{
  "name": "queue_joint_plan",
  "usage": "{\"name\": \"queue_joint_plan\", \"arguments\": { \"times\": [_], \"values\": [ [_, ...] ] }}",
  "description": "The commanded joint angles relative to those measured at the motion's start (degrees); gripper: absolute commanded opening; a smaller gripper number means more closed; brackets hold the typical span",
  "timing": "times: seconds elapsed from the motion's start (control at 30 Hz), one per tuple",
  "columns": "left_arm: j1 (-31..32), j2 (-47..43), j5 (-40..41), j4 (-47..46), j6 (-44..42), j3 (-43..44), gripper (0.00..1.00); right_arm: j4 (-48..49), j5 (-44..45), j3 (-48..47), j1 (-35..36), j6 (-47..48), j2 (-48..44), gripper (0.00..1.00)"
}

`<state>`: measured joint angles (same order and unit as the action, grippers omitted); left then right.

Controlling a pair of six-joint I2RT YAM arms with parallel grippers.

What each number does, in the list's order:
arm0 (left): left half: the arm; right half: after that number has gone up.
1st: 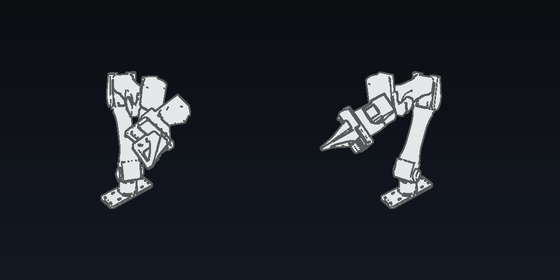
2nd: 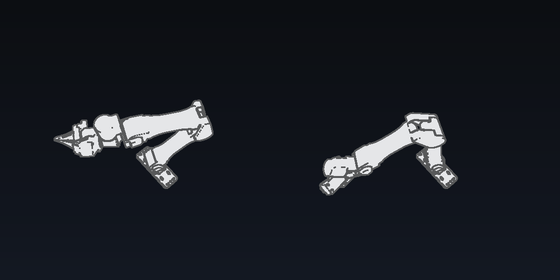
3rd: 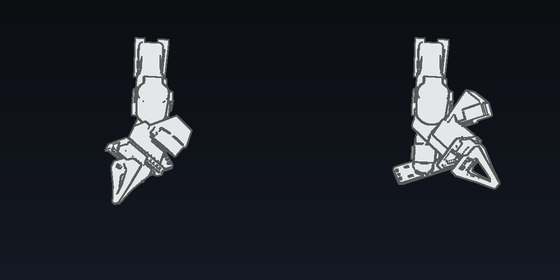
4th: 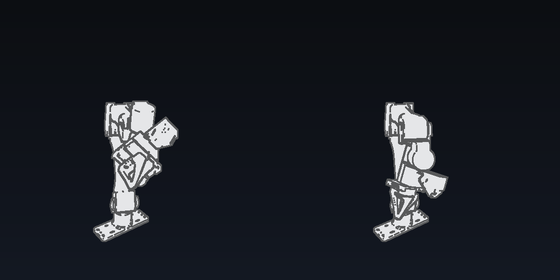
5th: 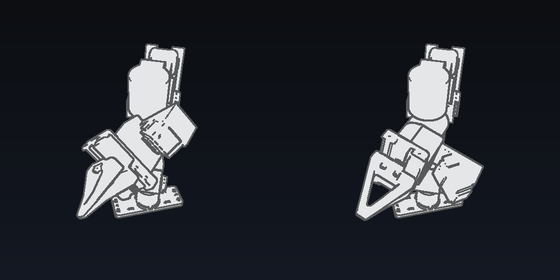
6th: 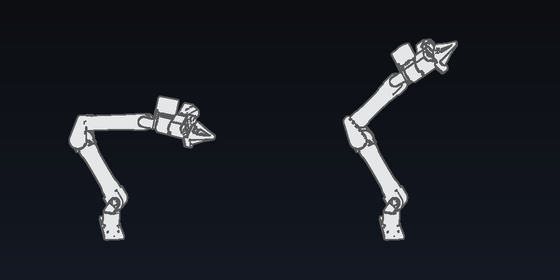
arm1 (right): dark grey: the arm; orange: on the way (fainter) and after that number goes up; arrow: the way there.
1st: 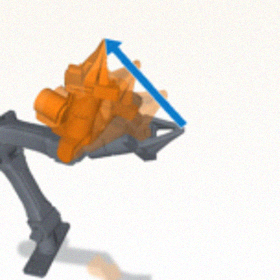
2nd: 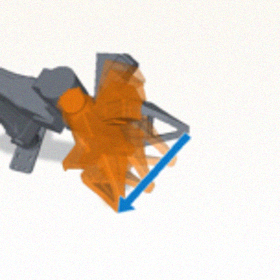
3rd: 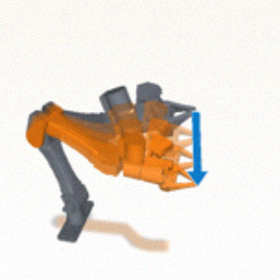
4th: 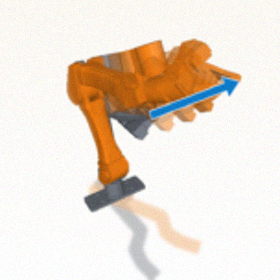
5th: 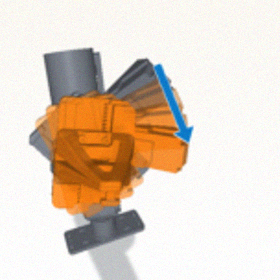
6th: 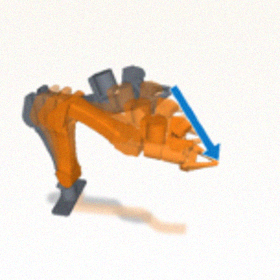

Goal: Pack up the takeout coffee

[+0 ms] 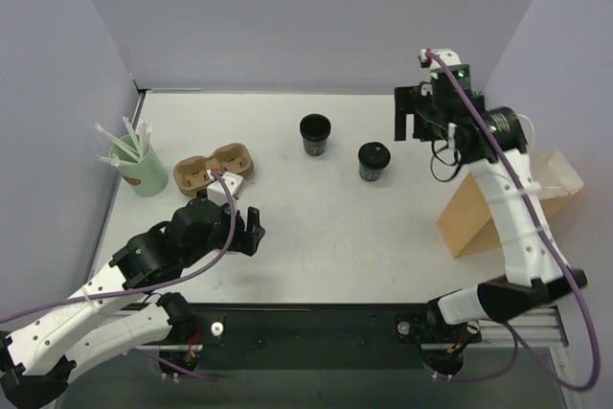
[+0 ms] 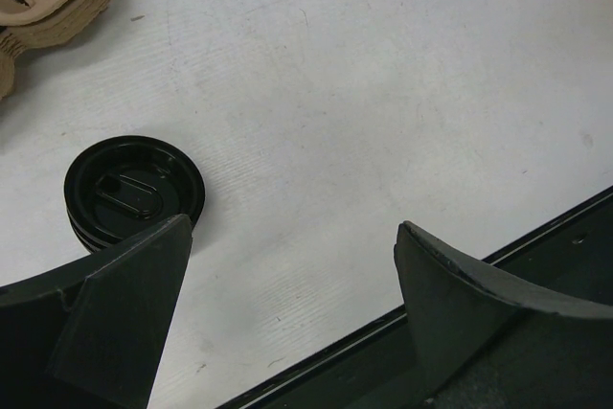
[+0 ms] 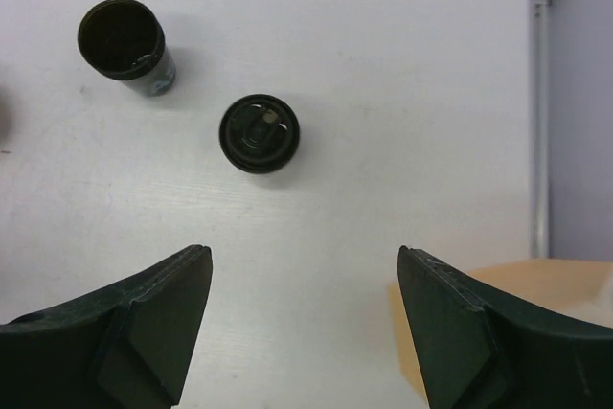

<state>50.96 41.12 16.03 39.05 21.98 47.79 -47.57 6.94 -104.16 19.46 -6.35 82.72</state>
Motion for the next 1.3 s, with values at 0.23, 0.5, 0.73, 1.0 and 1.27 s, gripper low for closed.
{"name": "queue_joint_plan", "arguments": {
  "times": [0.23, 0.5, 0.73, 1.0, 1.27],
  "values": [
    [0.46, -0.25, 0.84, -0.29, 0.17, 1.16, 0.97, -15.35, 10.37, 14.41, -8.03, 6.35, -17.58, 0.8],
    [0.46, -1.22, 0.4, -0.55, 0.0, 0.9, 0.97, -14.48, 9.41, 16.88, -14.8, 9.6, -14.7, 0.8],
    [0.54, -1.22, 0.49, -0.64, 0.0, 0.9, 0.97, -14.92, 6.51, 20.83, -16.91, 10.22, -12.58, 0.55],
    [0.46, -0.96, 0.31, -0.73, -0.18, 0.81, 0.97, -17.81, -2.88, 17.42, -17.18, 8.91, -14.25, 0.07],
    [0.54, -1.31, 0.58, -0.73, -0.18, 0.81, 0.97, -24.14, -10.71, 13.02, -17.27, 2.67, -16.61, 0.0]
  ]
}}
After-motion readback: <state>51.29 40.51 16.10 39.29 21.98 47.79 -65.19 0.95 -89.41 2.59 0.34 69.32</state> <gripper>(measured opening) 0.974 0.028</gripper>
